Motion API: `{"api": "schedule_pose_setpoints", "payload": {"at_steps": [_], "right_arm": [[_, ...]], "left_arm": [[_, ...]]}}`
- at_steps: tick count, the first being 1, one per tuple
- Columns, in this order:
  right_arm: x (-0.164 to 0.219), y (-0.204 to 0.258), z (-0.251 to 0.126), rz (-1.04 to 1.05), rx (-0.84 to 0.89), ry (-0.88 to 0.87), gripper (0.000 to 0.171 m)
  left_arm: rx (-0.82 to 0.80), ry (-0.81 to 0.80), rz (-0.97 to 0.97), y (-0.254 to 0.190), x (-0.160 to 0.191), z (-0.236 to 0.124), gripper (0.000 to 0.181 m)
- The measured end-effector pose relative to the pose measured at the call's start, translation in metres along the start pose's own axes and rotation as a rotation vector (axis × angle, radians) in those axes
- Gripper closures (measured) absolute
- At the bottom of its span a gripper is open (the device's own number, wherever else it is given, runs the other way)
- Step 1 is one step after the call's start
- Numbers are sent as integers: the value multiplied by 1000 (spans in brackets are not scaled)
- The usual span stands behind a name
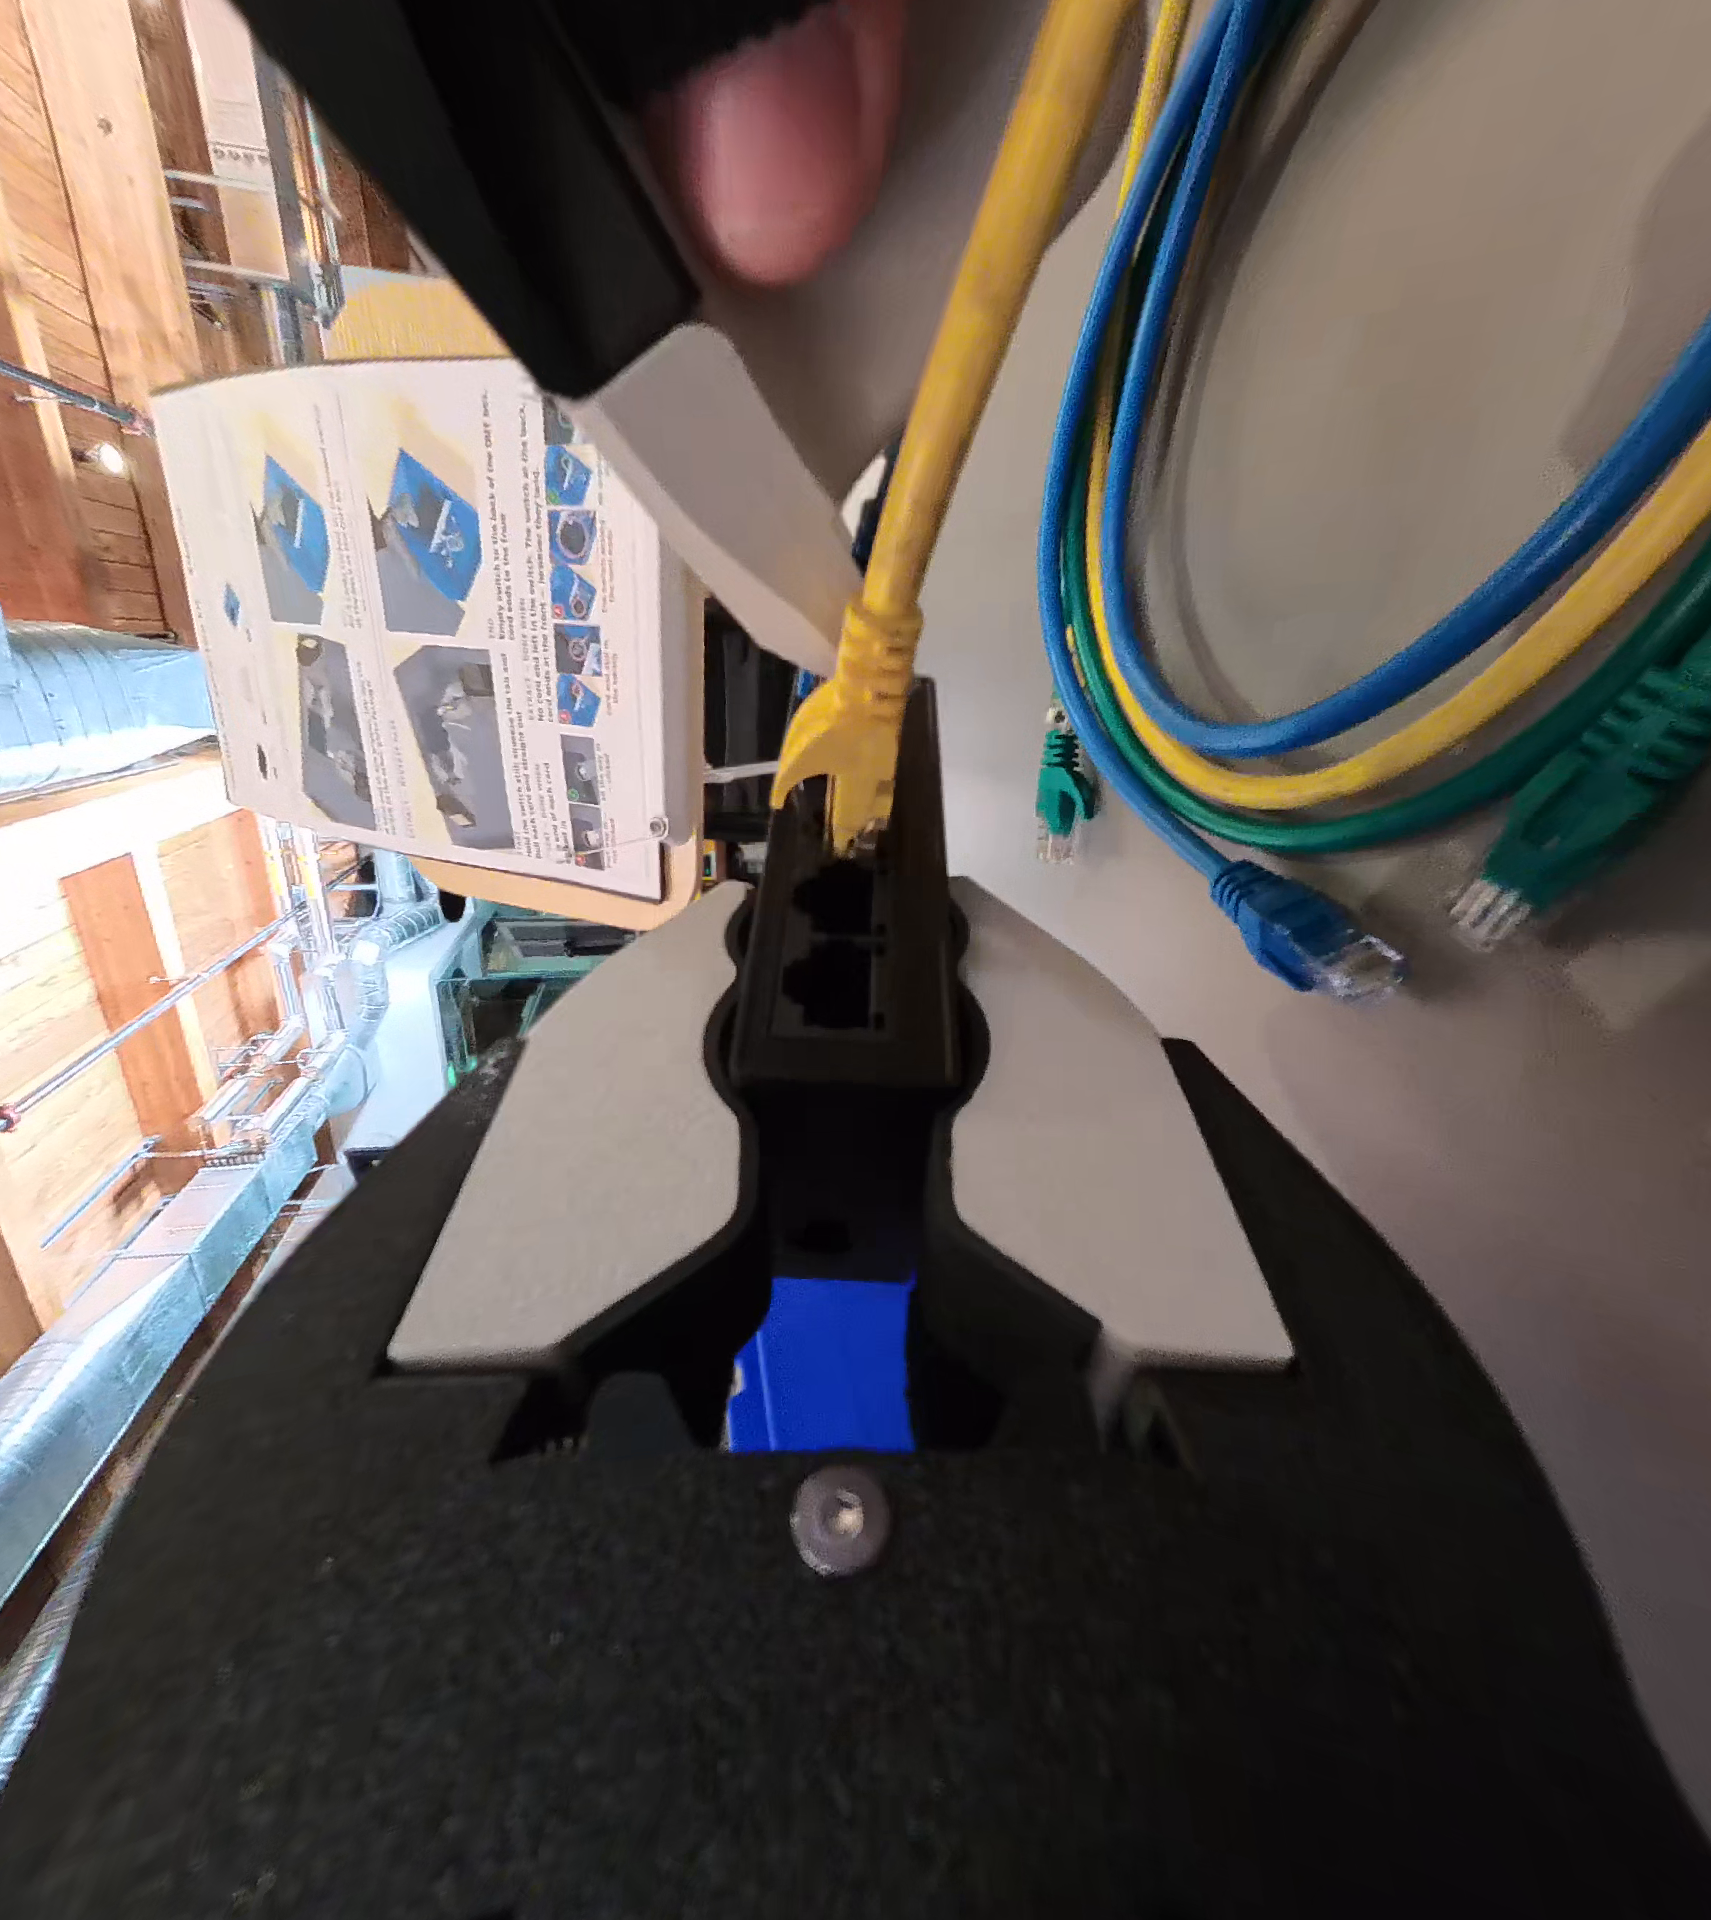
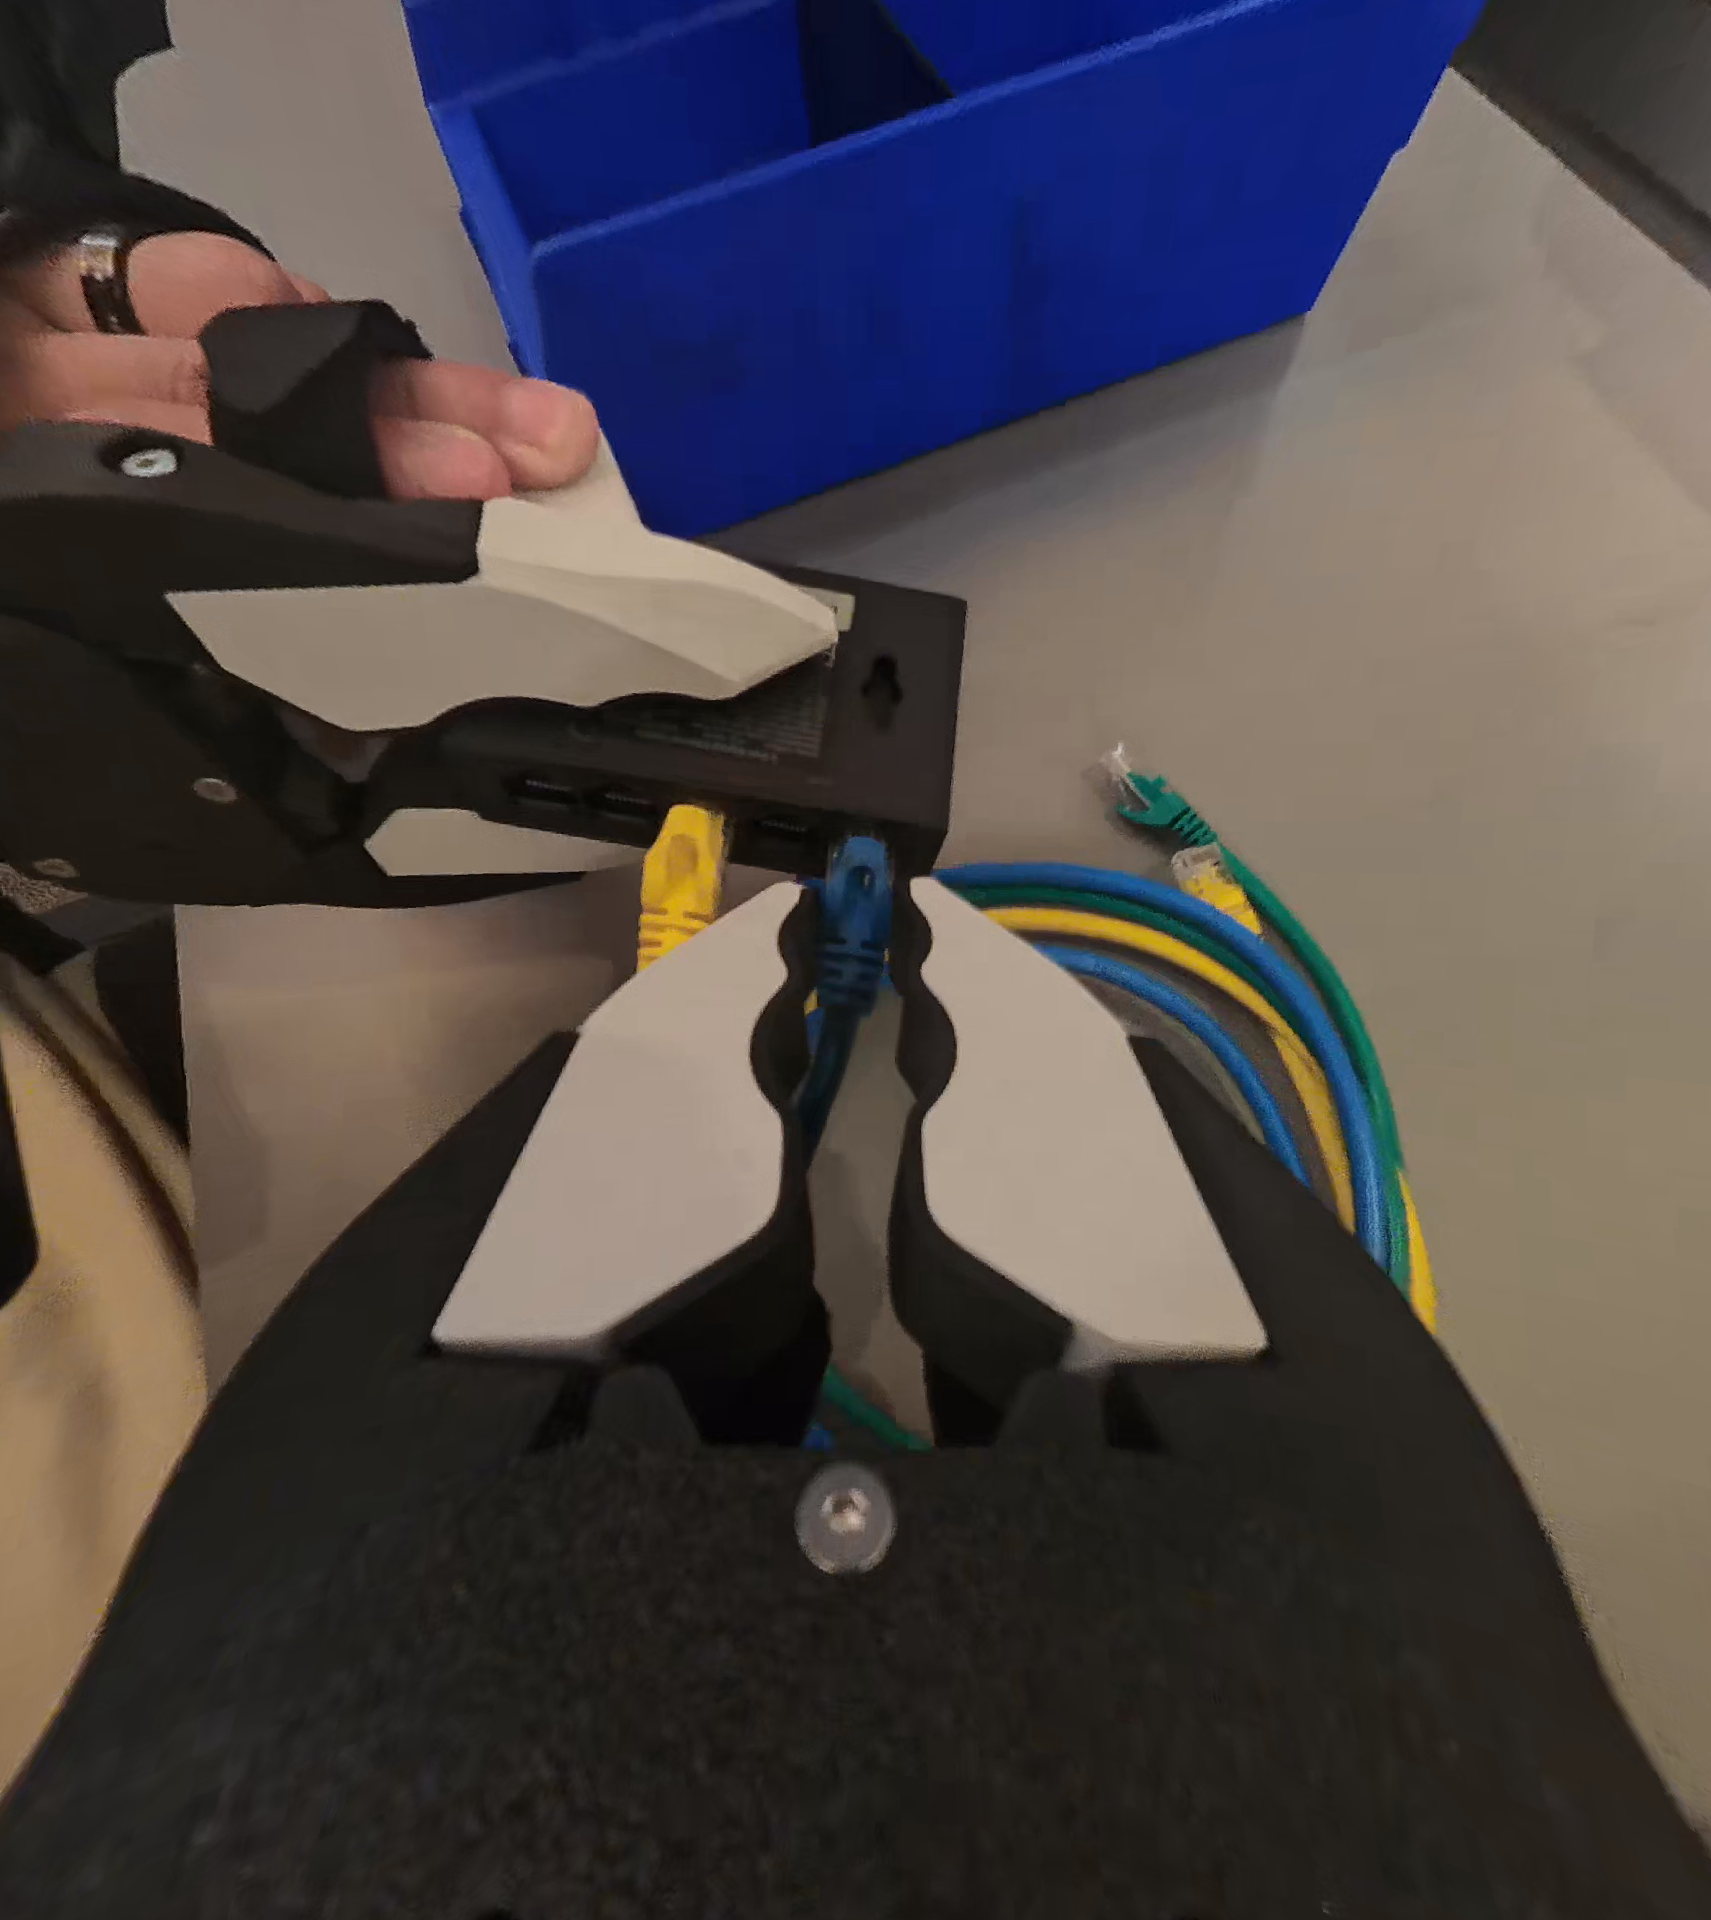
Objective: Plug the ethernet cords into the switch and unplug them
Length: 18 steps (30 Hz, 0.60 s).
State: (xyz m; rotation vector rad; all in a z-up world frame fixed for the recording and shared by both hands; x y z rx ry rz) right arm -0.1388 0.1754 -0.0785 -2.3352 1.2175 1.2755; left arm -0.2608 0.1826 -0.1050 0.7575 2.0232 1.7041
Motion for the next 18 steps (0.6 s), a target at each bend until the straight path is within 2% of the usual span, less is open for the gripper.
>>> {"api": "schedule_pose_setpoints", "payload": {"at_steps": [4, 8, 11, 14, 18], "right_arm": [[6, 1, -9, -16, 45, 59, 157], [18, -2, -15, 49, -13, 155, 157], [18, -5, -12, 64, 30, 103, 158], [15, -1, -18, -83, 148, 77, 159], [17, 1, -17, -60, 132, 9, 159]], "left_arm": [[29, -12, 4, -2, -10, 1, 150], [79, -56, -23, -12, -20, 0, 151], [49, -22, -21, -13, -21, 5, 151], [39, 12, -44, -9, -17, 6, 151], [21, 14, -44, -6, -15, 2, 152]]}}
Point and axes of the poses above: each gripper's, where its closed fingertips meet, z out along the fingers, x out of its underside, y = z × x across the jaws, the point moved 8 cm from there along -z, back along the fingers, and after that the axes turned 8 degrees about z, right-handed, at the moved point
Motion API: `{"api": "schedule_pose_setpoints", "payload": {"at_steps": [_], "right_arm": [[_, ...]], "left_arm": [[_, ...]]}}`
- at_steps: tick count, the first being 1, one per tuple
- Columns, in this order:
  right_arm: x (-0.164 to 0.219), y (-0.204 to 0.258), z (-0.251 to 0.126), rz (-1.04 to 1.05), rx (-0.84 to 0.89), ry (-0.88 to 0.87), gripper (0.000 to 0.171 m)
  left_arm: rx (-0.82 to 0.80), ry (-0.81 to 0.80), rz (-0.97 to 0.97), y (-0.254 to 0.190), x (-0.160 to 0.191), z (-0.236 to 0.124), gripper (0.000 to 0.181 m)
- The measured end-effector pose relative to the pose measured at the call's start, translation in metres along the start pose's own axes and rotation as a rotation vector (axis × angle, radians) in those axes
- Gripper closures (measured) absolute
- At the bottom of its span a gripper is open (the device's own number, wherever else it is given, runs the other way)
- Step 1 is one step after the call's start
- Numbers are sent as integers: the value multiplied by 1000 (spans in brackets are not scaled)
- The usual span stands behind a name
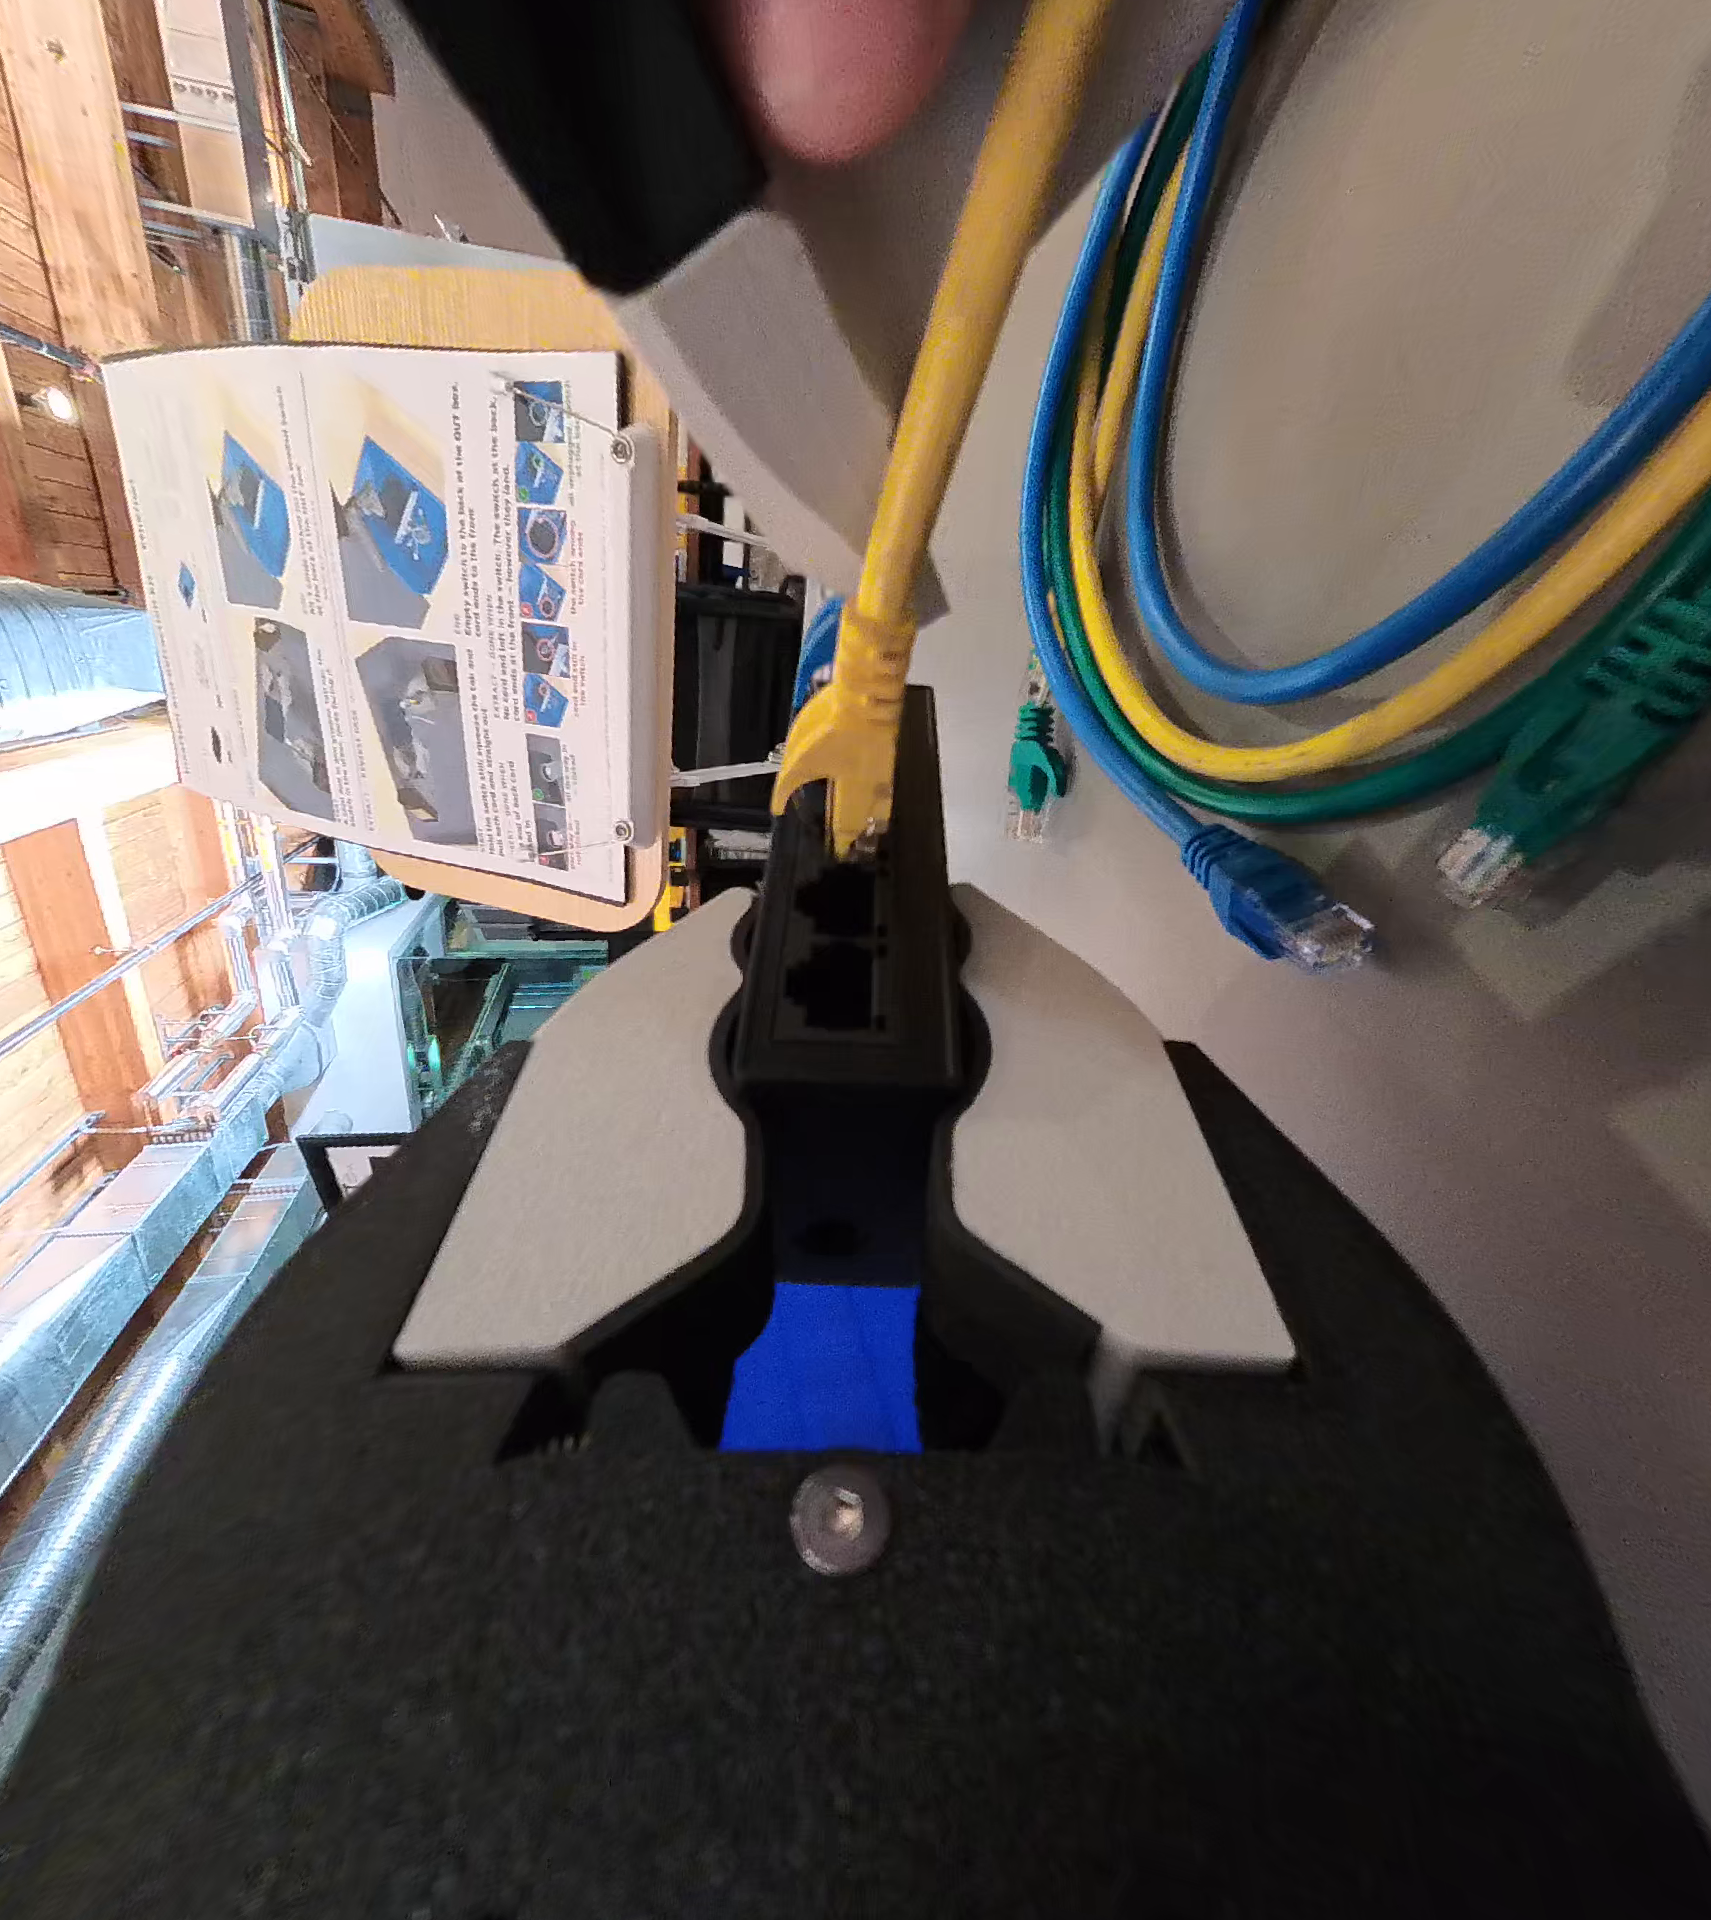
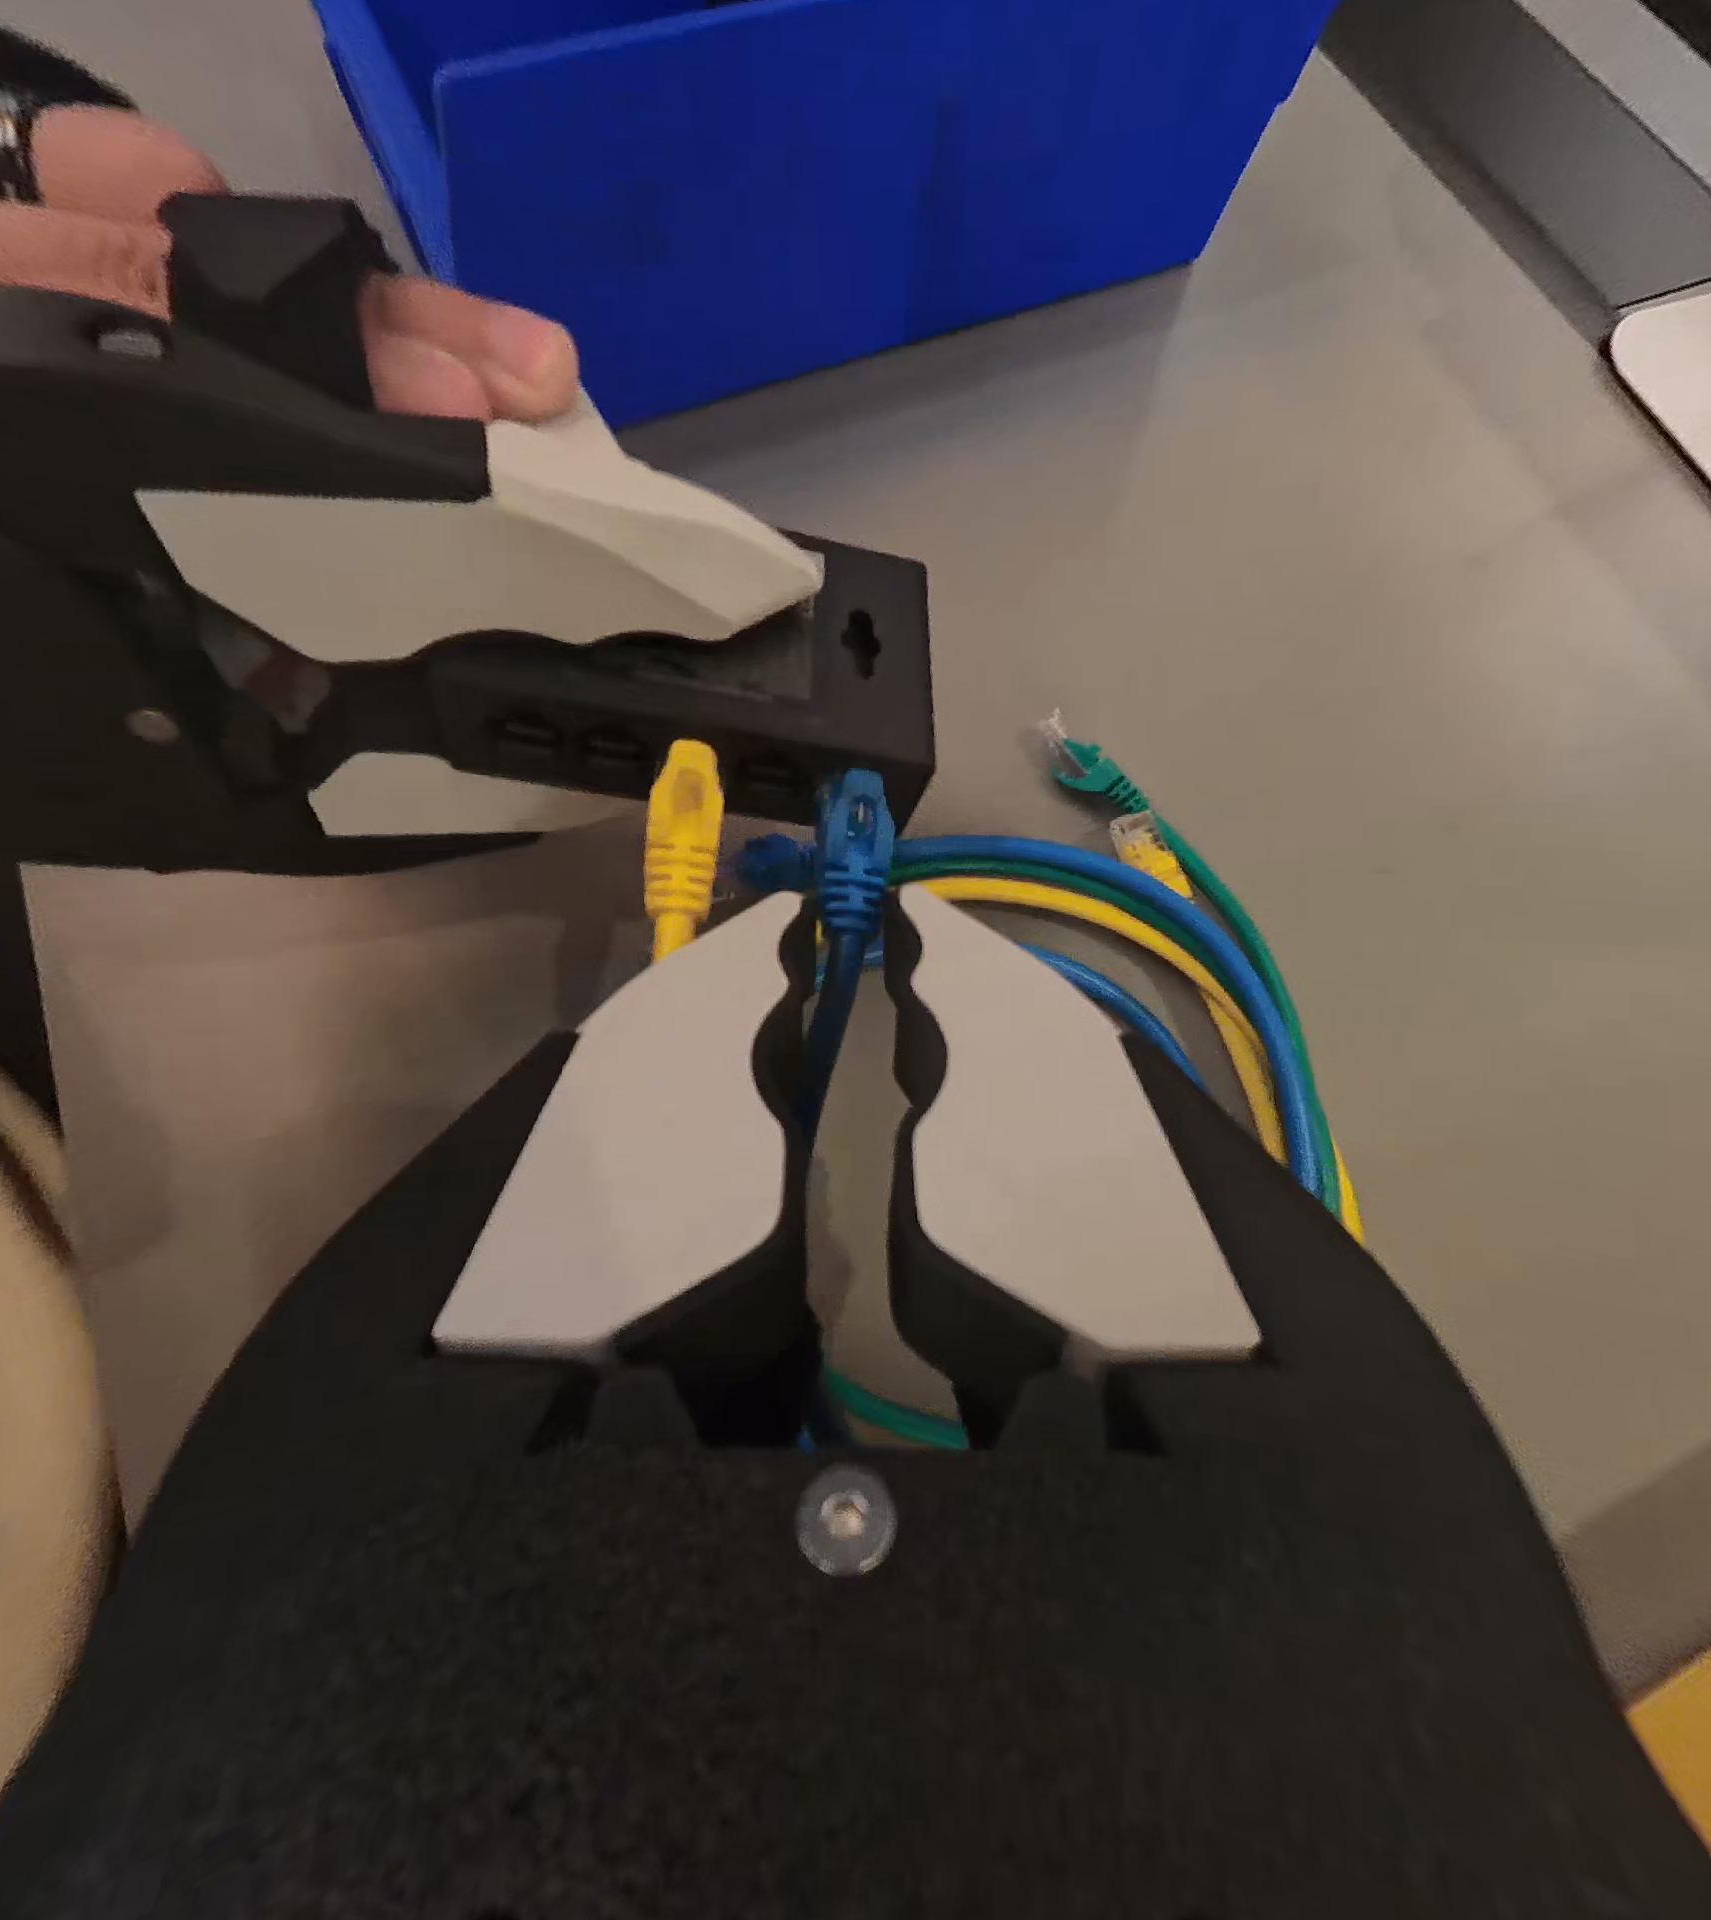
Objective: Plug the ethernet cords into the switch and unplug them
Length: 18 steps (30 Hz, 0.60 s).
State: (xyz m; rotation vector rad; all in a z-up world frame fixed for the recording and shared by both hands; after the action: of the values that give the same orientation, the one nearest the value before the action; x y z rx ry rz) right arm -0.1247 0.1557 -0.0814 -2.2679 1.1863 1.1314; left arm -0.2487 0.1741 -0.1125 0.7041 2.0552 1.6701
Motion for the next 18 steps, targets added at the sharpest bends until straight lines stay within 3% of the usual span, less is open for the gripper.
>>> {"api": "schedule_pose_setpoints", "payload": {"at_steps": [18], "right_arm": [[4, -11, -6, 206, -110, -1, 161]], "left_arm": [[28, 16, 4, 7, 3, 7, 151]]}}
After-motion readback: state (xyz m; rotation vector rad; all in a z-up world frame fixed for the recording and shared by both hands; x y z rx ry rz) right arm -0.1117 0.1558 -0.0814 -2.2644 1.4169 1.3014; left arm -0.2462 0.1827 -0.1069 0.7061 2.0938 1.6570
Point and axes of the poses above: each gripper's, where its closed fingertips meet, z out along the fingers, x out of its underside, y = z × x across the jaws, the point moved 8 cm from there along -z, back along the fingers, and after that the axes turned 8 degrees about z, right-handed, at the moved point
